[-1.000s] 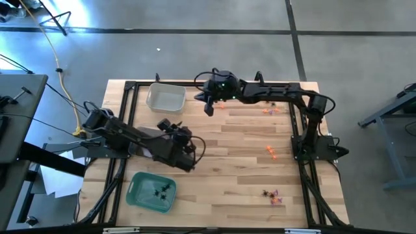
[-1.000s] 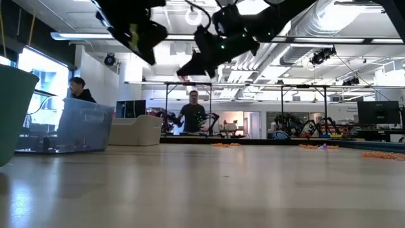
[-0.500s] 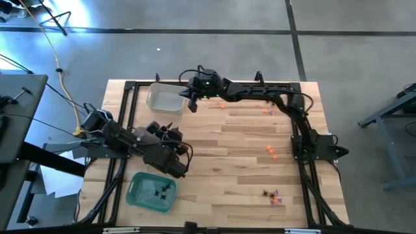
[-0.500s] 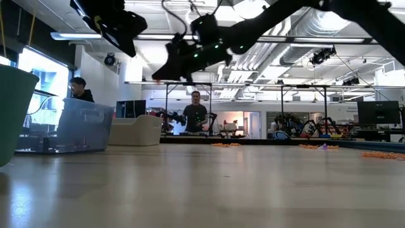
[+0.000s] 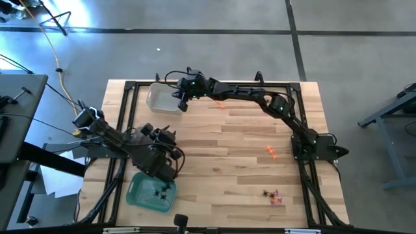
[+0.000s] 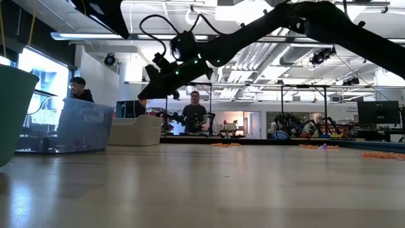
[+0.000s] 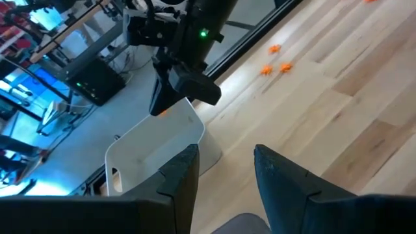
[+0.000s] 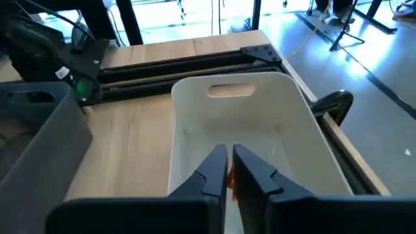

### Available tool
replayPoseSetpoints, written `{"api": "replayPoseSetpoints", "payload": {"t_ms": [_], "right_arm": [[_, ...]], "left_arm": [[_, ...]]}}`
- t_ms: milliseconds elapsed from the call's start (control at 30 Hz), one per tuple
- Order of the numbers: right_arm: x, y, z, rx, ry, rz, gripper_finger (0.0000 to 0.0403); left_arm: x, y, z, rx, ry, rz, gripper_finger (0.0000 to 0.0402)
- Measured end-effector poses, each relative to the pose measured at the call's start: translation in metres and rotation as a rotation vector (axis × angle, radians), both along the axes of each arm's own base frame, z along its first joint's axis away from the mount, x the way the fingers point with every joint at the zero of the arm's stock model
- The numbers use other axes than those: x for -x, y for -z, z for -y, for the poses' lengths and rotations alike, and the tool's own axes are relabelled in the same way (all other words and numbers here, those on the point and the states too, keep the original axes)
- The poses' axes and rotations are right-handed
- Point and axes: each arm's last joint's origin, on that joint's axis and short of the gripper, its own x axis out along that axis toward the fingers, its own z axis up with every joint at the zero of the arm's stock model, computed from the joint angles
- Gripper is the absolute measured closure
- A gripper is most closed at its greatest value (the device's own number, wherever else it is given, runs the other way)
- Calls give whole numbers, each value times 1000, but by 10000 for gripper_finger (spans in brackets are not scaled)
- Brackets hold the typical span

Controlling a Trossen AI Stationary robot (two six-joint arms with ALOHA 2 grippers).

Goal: Sort Halloween decoration
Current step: Put the top center orange spider into the gray bin

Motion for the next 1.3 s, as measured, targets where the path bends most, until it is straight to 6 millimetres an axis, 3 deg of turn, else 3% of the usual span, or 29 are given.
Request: {"api": "replayPoseSetpoints", "payload": {"t_ms": [267,400,667,867,1067,1300], "right_arm": [[3,1,5,-7,13,-8,290],[6,2,5,-31,16,-57,271],[37,-15,-8,-55,-57,-363,293],[70,-22,-24,-130,-122,-661,318],[93,-12,-37,-171,-123,-949,327],[103,18,-41,-122,-102,-1070,328]], "left_arm": [[3,0,7,-4,27,19,266],[5,0,10,-2,40,23,266],[8,1,16,8,47,60,266],[14,18,13,8,12,84,266],[22,40,8,29,-38,106,266],[28,56,3,23,-55,93,266]]}}
